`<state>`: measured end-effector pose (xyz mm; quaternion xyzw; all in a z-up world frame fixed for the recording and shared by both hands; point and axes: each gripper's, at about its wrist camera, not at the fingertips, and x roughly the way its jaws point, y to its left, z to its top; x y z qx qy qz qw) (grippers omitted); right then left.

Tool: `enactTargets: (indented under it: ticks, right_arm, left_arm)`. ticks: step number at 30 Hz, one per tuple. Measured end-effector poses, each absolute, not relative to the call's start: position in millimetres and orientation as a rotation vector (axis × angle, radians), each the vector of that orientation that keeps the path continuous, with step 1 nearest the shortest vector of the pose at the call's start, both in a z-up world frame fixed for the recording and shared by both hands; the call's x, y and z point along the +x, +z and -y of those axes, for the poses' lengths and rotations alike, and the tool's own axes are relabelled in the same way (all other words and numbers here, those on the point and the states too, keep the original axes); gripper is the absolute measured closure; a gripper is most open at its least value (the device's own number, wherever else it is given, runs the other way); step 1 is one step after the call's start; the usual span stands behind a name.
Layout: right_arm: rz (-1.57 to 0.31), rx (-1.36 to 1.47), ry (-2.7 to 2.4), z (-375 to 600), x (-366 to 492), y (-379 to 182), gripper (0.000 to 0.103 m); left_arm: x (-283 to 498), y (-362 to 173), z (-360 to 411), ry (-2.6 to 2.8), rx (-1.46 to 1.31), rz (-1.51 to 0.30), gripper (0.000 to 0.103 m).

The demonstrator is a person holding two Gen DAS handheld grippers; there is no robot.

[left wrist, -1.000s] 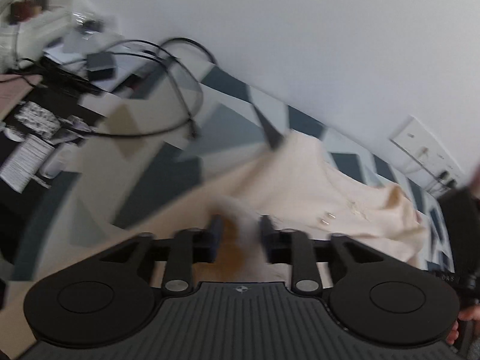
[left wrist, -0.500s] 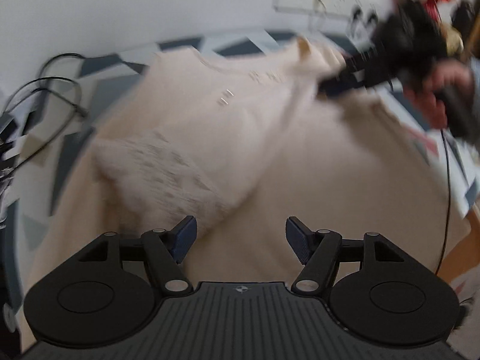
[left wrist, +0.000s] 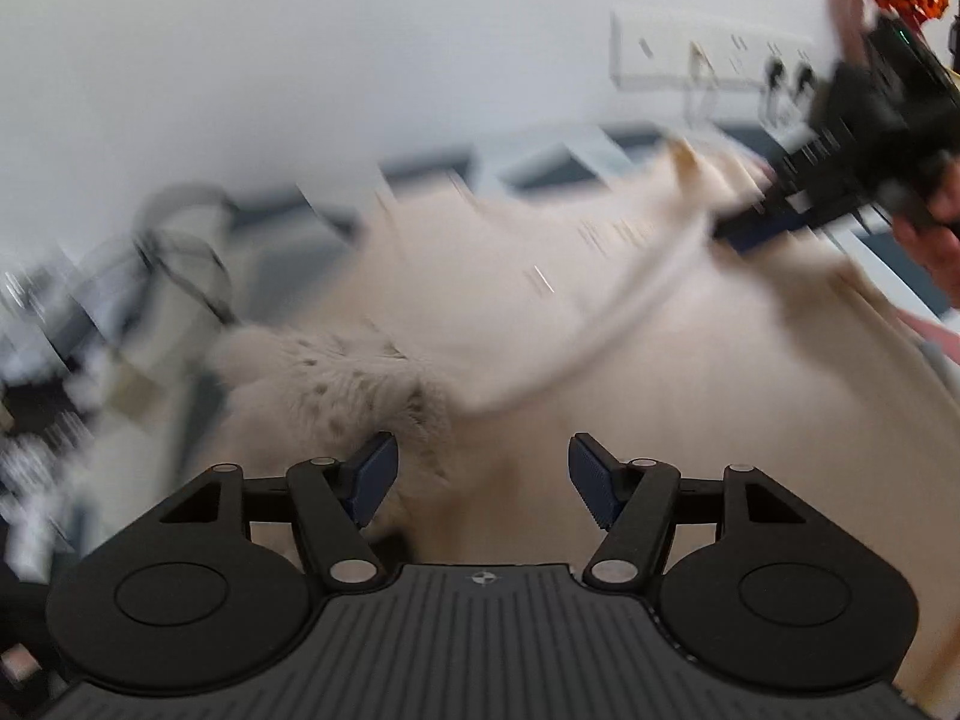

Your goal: Fold clothes

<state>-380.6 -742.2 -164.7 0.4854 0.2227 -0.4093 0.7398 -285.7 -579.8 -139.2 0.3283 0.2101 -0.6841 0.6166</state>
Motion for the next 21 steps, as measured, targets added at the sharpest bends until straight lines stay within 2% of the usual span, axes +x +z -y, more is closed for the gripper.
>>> enactTargets:
  ticks: [8, 14, 21]
  right_arm:
    - [-0.354, 1.054, -1.024, 760.6, -391.6, -157.9, 0.066]
    - [-0.387, 1.004, -1.011, 741.1, -394.0, -162.3, 0.063]
    - [-0.458, 0.986, -0.925, 739.7, -377.1, -178.6, 0.063]
  left_arm:
    - [-234.7, -109.6, 664.1, -1.353, 0.544, -0.476, 0.038]
    - [-223.2, -105.7, 669.6, -1.335, 0.538, -0.532, 0.037]
    - [-251.6, -91.4, 641.4, -1.443, 0.557, -0.587, 0.036]
